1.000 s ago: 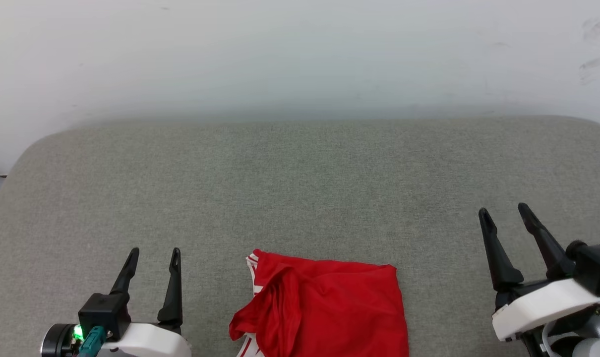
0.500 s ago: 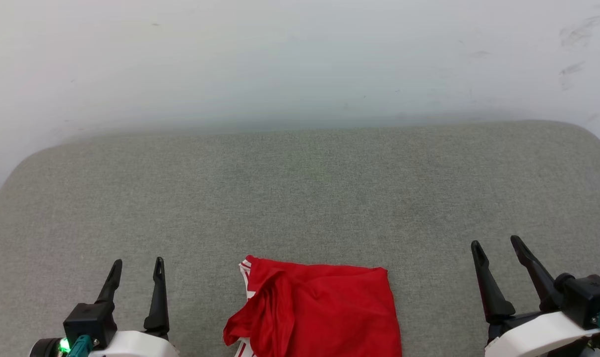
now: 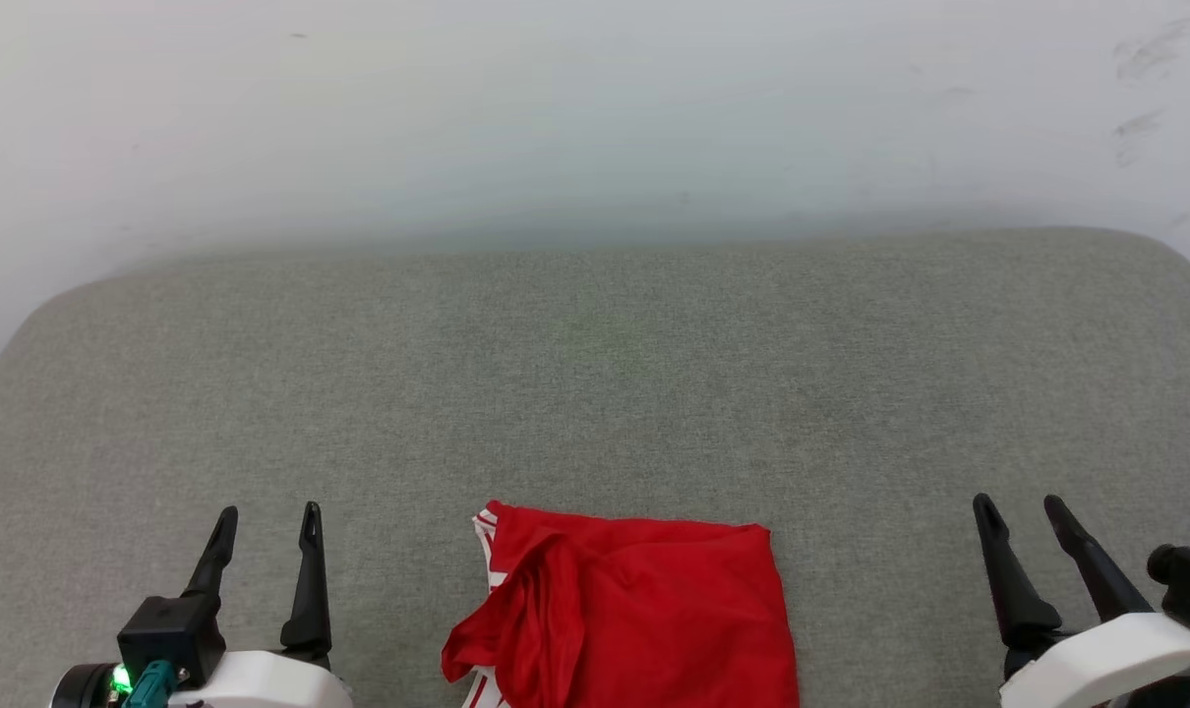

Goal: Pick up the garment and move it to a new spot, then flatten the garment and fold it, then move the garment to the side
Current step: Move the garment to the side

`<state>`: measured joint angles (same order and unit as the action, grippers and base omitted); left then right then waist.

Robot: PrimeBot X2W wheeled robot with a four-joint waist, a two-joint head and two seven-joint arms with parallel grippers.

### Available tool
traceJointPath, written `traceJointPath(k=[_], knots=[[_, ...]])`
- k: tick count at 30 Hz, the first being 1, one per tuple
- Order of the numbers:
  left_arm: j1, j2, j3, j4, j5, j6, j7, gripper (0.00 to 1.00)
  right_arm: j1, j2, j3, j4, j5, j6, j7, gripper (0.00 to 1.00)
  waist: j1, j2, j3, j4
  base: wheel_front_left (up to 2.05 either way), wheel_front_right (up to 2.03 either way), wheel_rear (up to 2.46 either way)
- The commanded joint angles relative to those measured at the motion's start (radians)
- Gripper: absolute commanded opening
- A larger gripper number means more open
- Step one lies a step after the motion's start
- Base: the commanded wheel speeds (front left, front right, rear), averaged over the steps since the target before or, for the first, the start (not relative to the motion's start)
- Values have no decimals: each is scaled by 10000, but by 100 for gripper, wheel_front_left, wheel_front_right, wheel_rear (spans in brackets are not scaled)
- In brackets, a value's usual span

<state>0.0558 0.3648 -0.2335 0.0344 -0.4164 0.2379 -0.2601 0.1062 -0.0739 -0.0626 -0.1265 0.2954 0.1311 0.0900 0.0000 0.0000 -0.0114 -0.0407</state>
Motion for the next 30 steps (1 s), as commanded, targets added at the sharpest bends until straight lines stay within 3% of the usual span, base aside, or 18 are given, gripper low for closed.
traceJointPath(k=[1, 6, 9, 14, 30], knots=[[-110, -26, 33, -42, 73, -35, -72, 100, -18, -148, -158, 140, 440, -8, 190, 100, 0, 0, 97, 73, 0, 0, 0], [-430, -70, 73, -230, 109, -113, -72, 100, -163, -683, -533, 1008, 1936, -9, 1551, 100, 0, 0, 643, 294, 0, 0, 0], [-725, -146, 143, -307, 193, -189, -63, 100, -357, -945, 69, 1585, 3146, -8, 2880, 100, 0, 0, 1100, 470, 0, 0, 0], [-1093, -229, 168, -265, 288, -337, -61, 100, -687, -1262, 1231, 1944, 4318, -8, 4107, 100, 0, 0, 1575, 694, 0, 0, 0], [-1633, -657, 450, 3, 572, -752, -62, 100, -1922, -1413, 3441, 3774, 5669, -17, 4456, 100, 0, 0, 2233, 1174, 0, 0, 0]])
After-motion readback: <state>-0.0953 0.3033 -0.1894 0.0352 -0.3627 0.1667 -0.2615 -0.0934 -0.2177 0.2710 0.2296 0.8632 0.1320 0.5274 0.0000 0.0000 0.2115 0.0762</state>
